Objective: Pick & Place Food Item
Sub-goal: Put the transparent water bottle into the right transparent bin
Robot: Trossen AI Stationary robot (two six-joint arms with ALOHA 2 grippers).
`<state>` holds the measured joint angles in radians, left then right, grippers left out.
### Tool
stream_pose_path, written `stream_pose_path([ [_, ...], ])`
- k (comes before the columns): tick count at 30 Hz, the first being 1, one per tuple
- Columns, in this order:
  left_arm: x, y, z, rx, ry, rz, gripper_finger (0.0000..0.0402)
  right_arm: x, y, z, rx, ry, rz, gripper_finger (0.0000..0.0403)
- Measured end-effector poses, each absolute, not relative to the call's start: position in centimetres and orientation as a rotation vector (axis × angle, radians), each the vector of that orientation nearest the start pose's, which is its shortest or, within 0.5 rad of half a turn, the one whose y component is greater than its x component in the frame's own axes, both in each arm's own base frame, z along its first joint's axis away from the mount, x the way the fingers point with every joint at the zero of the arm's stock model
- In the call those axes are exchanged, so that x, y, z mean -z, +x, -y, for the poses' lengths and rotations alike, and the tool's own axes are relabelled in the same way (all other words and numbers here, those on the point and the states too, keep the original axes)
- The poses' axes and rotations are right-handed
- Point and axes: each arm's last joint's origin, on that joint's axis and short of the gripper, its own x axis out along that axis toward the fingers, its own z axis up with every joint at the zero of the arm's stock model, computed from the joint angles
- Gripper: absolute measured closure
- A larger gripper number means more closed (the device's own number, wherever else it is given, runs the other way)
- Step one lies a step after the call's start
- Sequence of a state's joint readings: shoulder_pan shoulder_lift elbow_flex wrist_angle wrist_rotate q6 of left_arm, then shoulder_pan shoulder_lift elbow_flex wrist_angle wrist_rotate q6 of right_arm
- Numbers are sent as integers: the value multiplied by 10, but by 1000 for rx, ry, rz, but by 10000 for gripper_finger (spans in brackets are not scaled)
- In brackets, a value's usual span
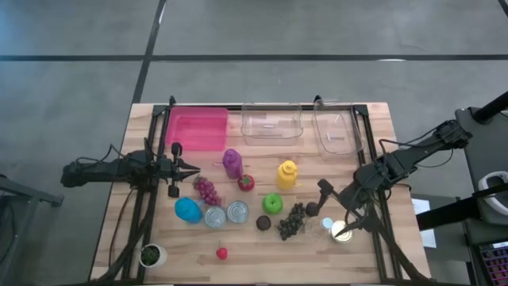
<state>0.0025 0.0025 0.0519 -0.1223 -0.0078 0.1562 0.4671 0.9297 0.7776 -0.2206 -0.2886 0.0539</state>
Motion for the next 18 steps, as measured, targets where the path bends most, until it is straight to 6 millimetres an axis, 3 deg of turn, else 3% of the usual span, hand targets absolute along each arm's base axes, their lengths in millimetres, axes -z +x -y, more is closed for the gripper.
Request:
stream_pose_path([
  [18, -169, 94, 0, -5, 156, -73, 366, -304, 178, -99, -740, 17, -379, 3],
])
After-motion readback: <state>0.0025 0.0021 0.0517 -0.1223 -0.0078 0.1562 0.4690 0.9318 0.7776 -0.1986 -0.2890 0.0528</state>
